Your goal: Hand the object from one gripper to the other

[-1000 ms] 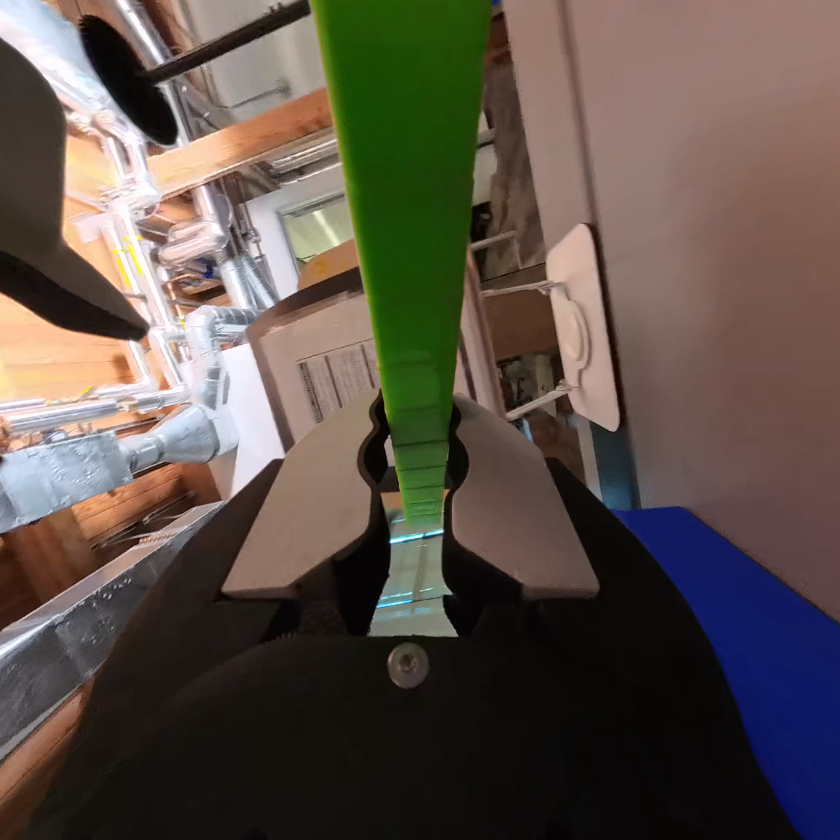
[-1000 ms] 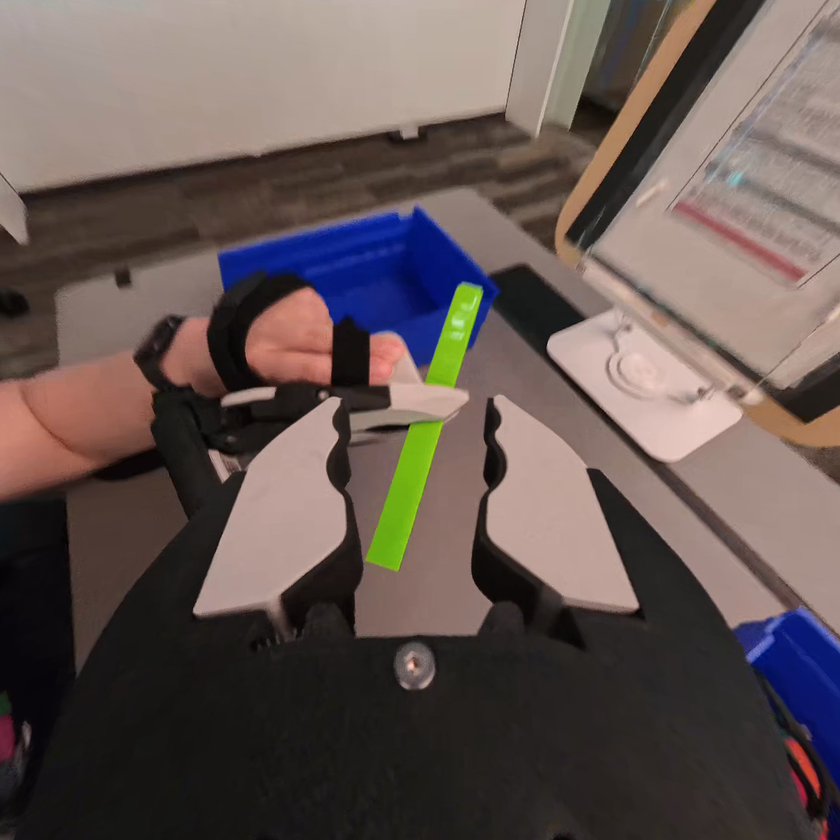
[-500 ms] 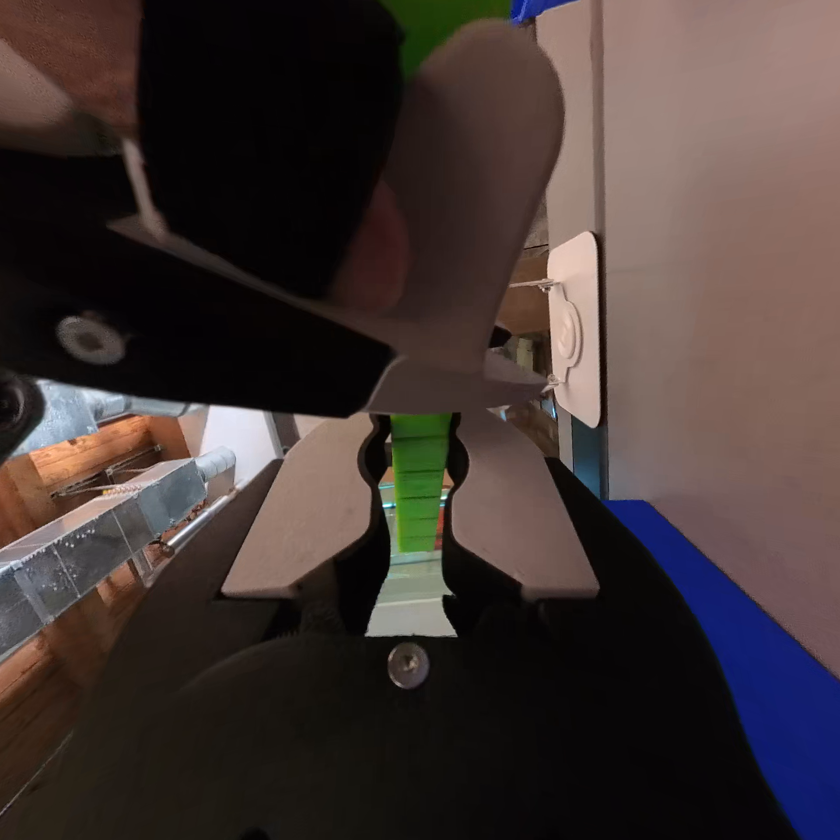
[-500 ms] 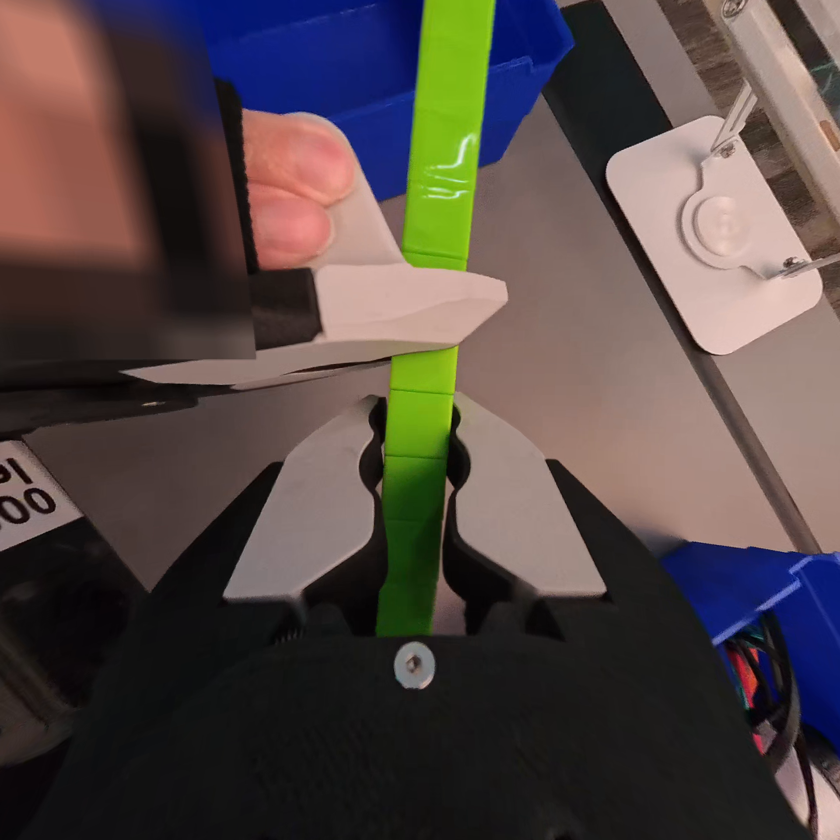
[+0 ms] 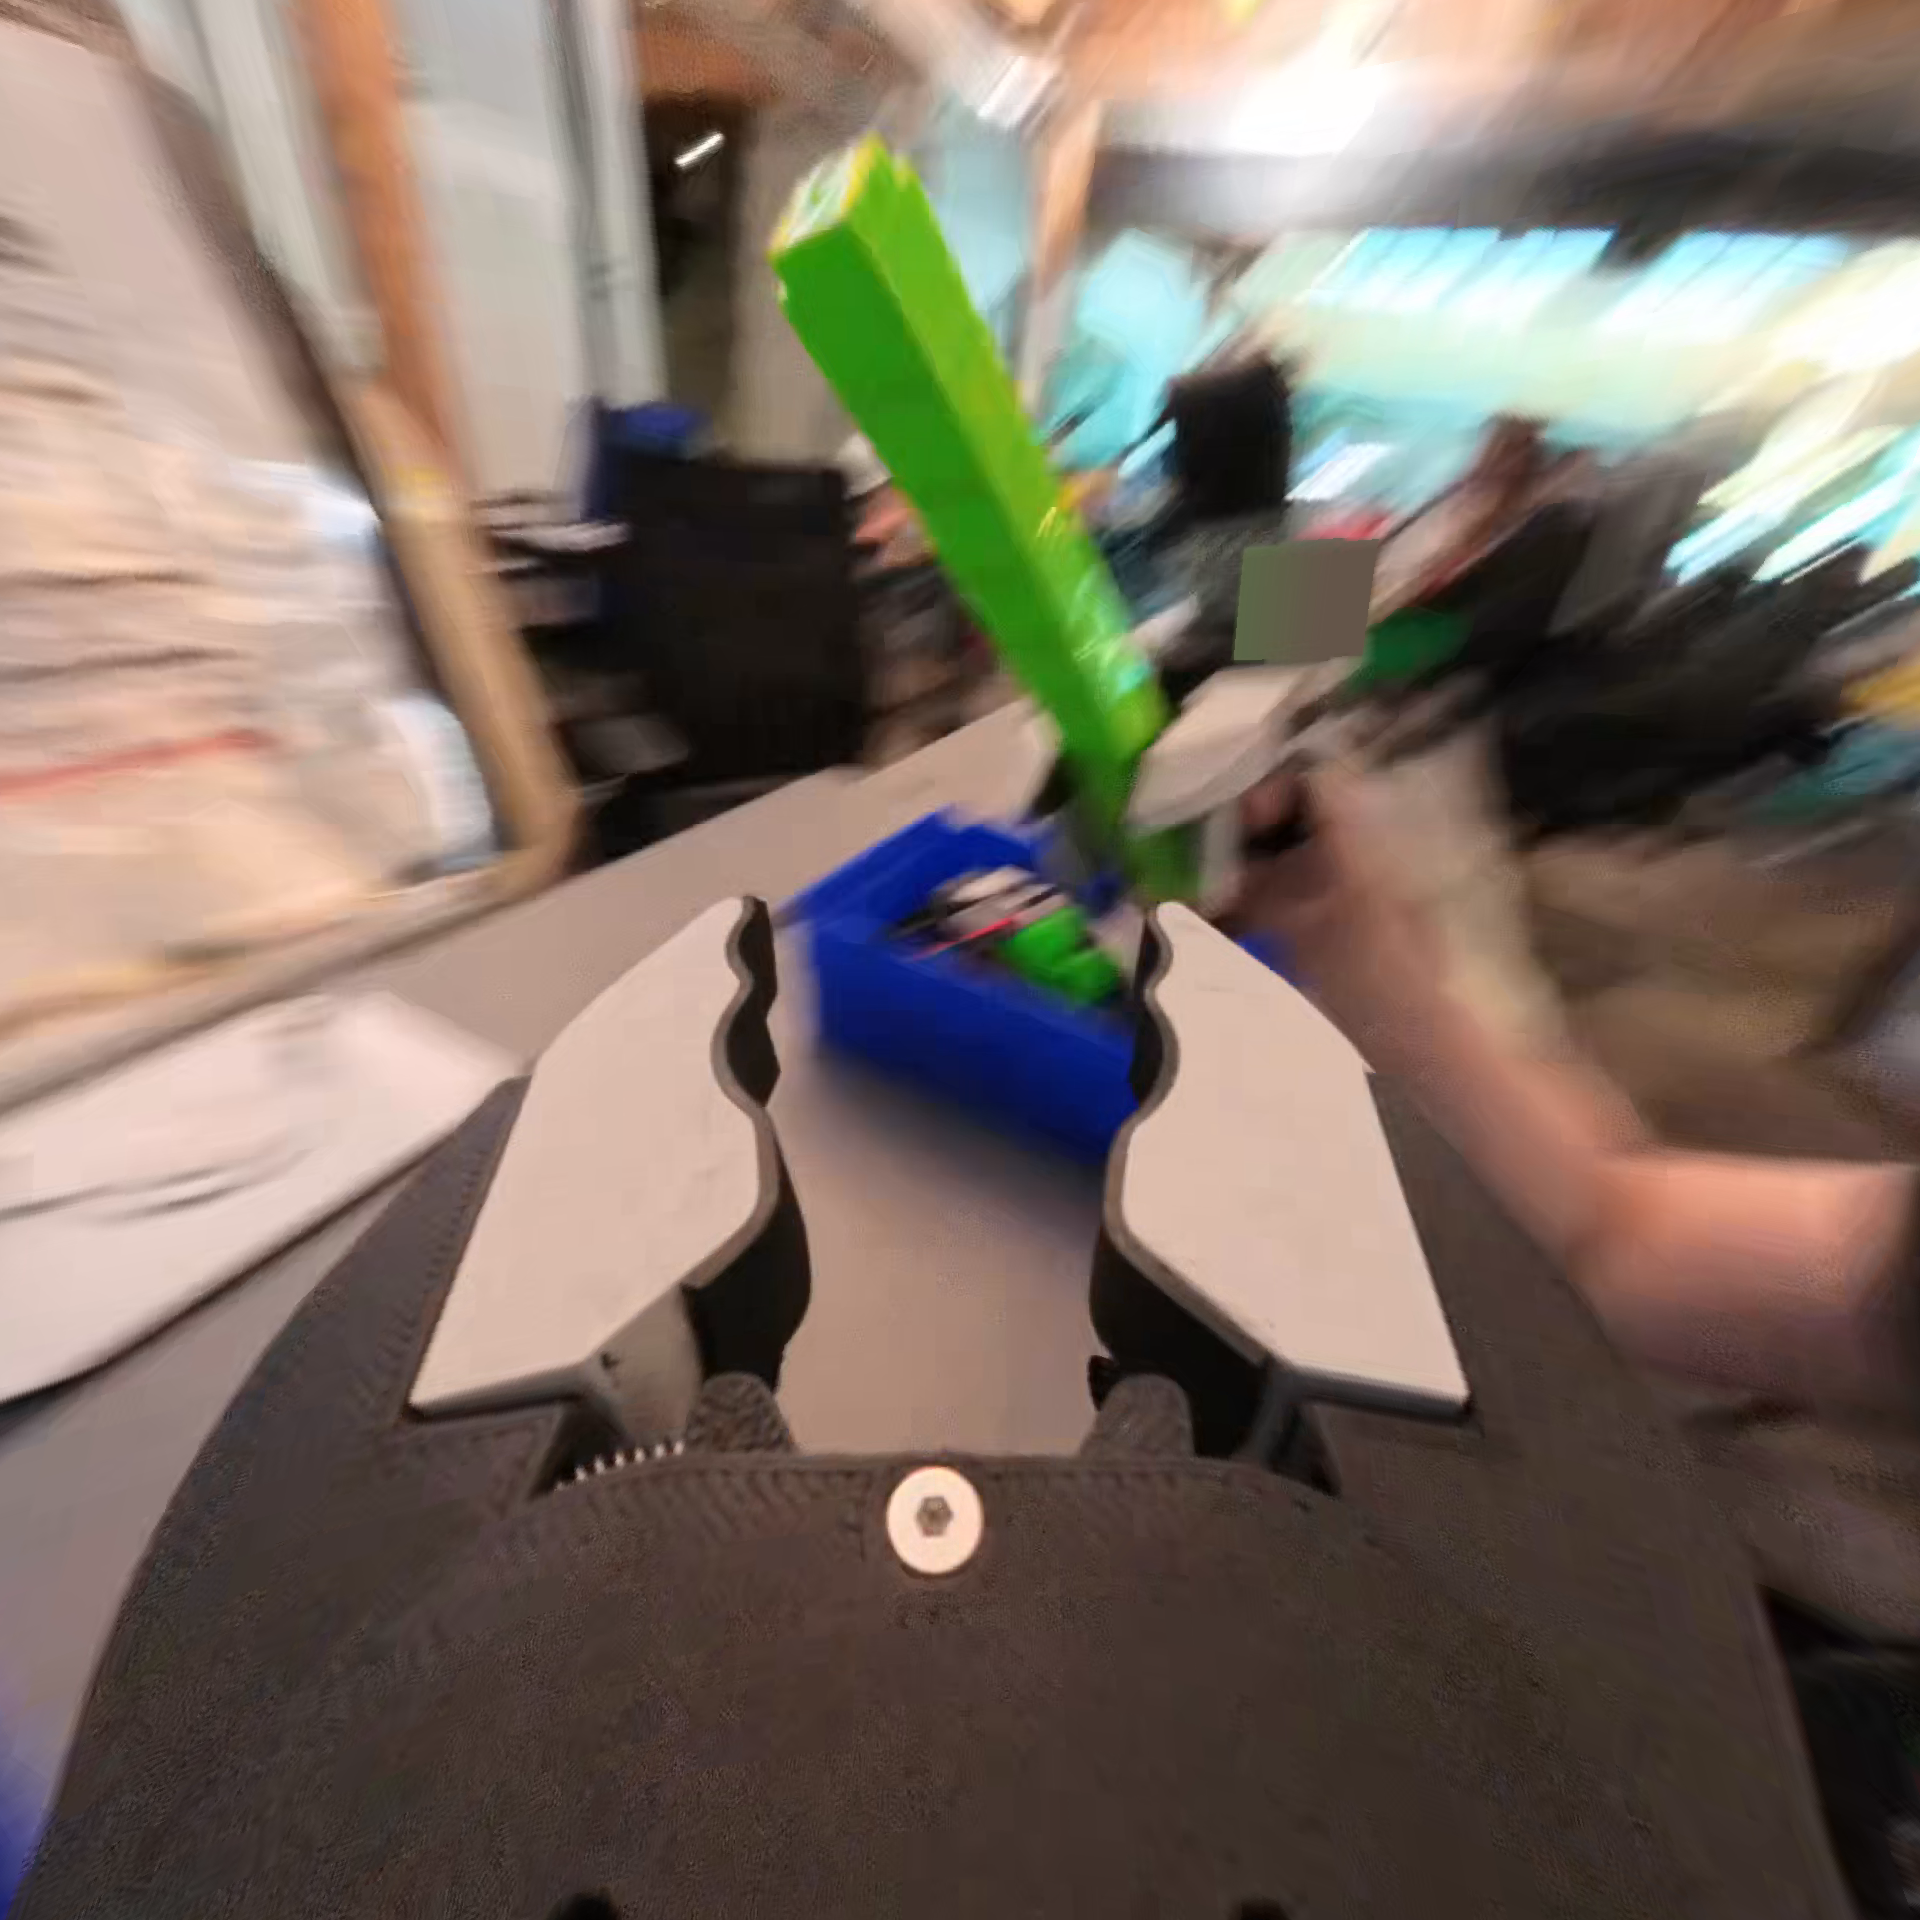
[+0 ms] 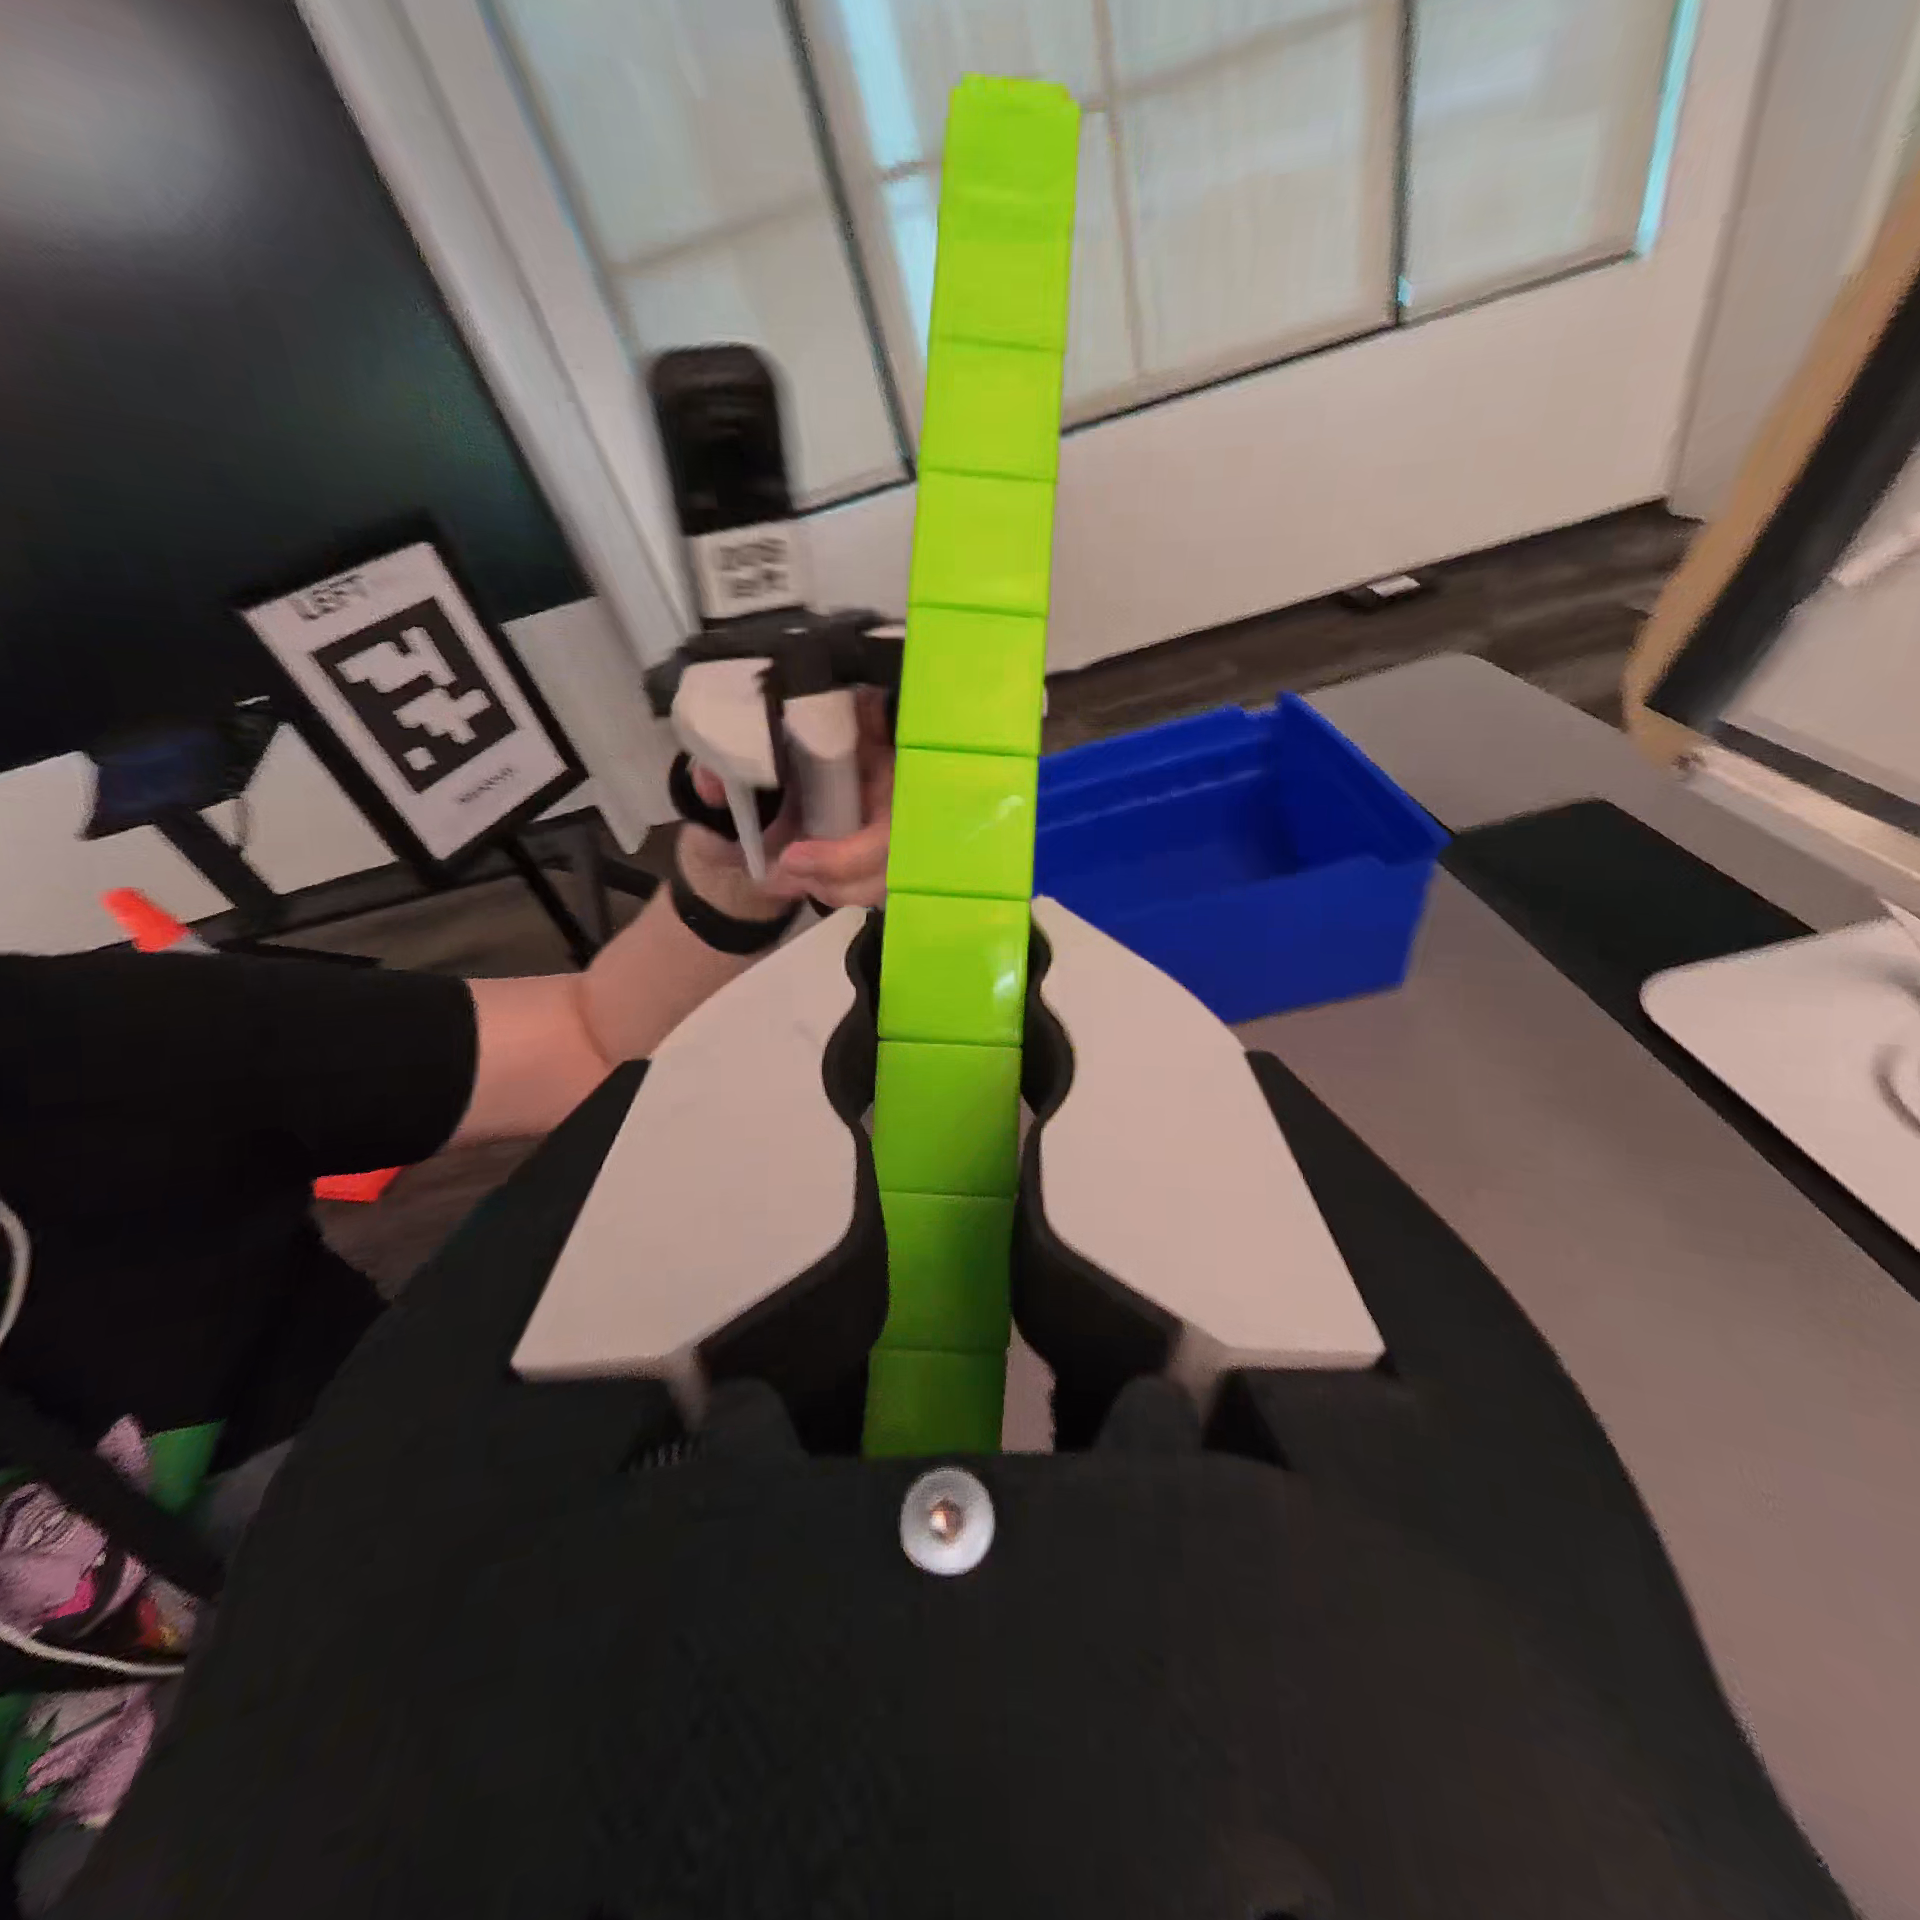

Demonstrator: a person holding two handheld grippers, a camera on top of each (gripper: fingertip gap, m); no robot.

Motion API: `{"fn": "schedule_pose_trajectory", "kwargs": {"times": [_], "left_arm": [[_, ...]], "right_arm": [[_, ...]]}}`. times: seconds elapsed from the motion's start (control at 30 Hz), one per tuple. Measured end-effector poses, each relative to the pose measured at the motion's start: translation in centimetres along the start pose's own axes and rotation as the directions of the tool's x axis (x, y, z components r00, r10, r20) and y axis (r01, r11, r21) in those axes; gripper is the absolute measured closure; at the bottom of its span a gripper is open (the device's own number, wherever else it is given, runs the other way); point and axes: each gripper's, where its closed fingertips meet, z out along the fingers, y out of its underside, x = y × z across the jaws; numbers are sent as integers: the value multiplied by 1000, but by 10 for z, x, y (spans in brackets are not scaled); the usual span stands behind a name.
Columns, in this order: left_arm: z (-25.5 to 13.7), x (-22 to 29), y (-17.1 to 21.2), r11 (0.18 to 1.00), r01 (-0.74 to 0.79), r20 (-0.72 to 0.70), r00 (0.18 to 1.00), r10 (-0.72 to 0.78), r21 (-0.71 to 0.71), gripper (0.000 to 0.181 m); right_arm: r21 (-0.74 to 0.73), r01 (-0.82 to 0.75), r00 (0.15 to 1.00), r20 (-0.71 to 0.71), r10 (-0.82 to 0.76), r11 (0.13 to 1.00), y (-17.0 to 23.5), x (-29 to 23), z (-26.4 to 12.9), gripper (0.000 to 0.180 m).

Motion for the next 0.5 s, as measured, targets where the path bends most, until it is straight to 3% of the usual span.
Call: {"fn": "schedule_pose_trajectory", "kwargs": {"times": [0.03,0.1,0.27,0.33,0.37,0.47,0.5], "left_arm": [[0,10,-7,993,108,-113,988,-101,55,116],[3,19,-8,981,181,-218,963,-162,73,113],[3,34,-16,975,118,-280,958,-63,186,120],[1,34,-17,977,51,-241,971,1,208,139],[0,30,-17,976,0,-189,981,43,219,157],[-4,30,-19,967,-115,-139,979,150,228,159],[-5,29,-21,963,-149,-110,978,177,225,159]], "right_arm": [[1,21,999,42,-21,1000,0,-8,3,155],[-22,63,995,74,-61,998,5,-17,13,155],[-94,140,984,125,-128,986,25,-29,44,155],[-111,149,981,138,-133,983,32,-30,53,155],[-105,148,980,151,-132,983,33,-31,55,155],[-63,228,972,80,-223,972,28,-23,58,151],[-70,277,961,22,-276,958,27,-16,56,134]]}}
